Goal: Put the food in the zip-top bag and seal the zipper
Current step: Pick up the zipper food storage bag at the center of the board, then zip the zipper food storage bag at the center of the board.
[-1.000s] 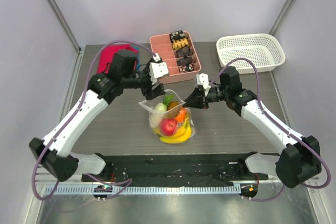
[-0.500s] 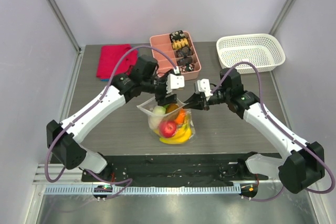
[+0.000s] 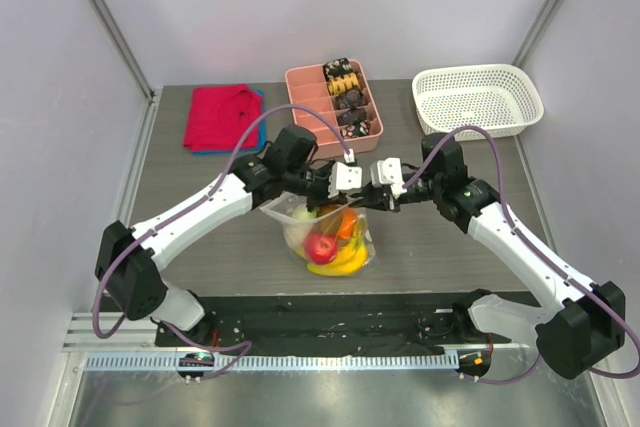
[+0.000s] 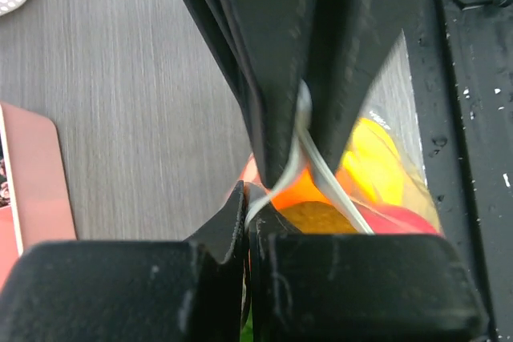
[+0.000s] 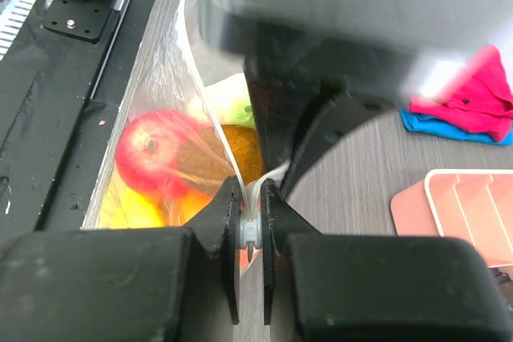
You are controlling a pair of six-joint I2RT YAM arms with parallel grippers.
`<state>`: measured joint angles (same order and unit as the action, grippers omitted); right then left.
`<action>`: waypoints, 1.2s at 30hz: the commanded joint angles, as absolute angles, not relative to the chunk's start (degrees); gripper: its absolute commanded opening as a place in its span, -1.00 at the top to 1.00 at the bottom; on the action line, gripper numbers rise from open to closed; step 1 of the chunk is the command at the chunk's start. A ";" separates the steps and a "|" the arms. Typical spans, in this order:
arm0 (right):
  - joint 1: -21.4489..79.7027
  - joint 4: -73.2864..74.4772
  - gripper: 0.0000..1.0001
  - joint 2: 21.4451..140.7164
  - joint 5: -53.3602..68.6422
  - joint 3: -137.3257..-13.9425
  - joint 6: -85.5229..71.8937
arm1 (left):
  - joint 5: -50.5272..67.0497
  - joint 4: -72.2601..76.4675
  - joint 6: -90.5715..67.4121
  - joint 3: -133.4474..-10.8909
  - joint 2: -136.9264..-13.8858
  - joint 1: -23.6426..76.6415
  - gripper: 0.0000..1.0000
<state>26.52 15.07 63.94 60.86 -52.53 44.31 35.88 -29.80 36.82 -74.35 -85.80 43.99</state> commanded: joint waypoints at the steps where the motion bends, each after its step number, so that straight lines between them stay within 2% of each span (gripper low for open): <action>1: 26.81 12.04 0.90 60.38 60.48 -51.95 45.53 | 37.44 -23.92 33.75 -71.20 -79.46 43.95 1.00; 2: 26.89 11.87 0.38 60.12 59.95 -51.68 44.40 | 37.62 -23.30 33.14 -70.06 -78.50 43.95 1.00; 4: 26.81 10.99 -0.45 59.07 57.41 -50.63 39.13 | 38.14 -22.15 32.96 -69.00 -75.96 44.12 1.00; 5: 26.89 8.46 -0.99 58.54 56.17 -49.93 36.76 | 38.49 -21.89 33.05 -68.56 -75.50 44.21 1.00; 11: 25.40 5.72 -0.99 54.50 54.22 -44.04 28.22 | 38.85 -22.06 33.93 -67.85 -74.18 44.82 1.00; 13: 25.05 4.58 -0.92 54.05 55.80 -42.54 26.38 | 38.59 -22.06 33.84 -67.94 -74.18 44.82 1.00; 15: 25.05 -1.81 -0.71 53.88 57.21 -40.27 20.51 | 37.97 -22.58 33.84 -68.38 -74.70 44.91 1.00; 16: 24.96 -5.33 -0.59 53.62 57.39 -39.12 17.61 | 37.88 -22.67 33.84 -68.81 -74.71 44.83 1.00; 17: 25.05 -13.45 -0.55 53.53 57.31 -37.81 11.31 | 37.88 -22.94 33.84 -68.99 -74.97 44.82 1.00; 20: 25.05 -24.57 -0.39 54.75 56.87 -34.28 4.77 | 38.32 -23.03 33.66 -69.17 -74.79 44.91 1.00; 27: 26.36 -33.40 -0.16 58.53 57.04 -35.15 -2.28 | 38.06 -23.91 33.40 -69.70 -75.67 44.82 1.00; 29: 26.89 -33.57 -0.05 58.62 56.95 -35.51 -2.28 | 37.97 -23.99 33.49 -69.70 -75.85 44.82 1.00; 30: 27.24 -33.49 0.03 58.62 57.04 -35.51 -1.76 | 37.88 -23.99 33.40 -69.78 -75.85 44.82 1.00; 34: 27.33 -32.26 0.97 58.10 56.69 -35.16 -0.45 | 37.62 -24.26 33.57 -69.61 -75.59 44.82 1.00; 36: 27.42 -31.03 0.97 57.66 56.86 -35.16 0.26 | 37.18 -24.26 33.49 -69.26 -75.32 44.91 1.00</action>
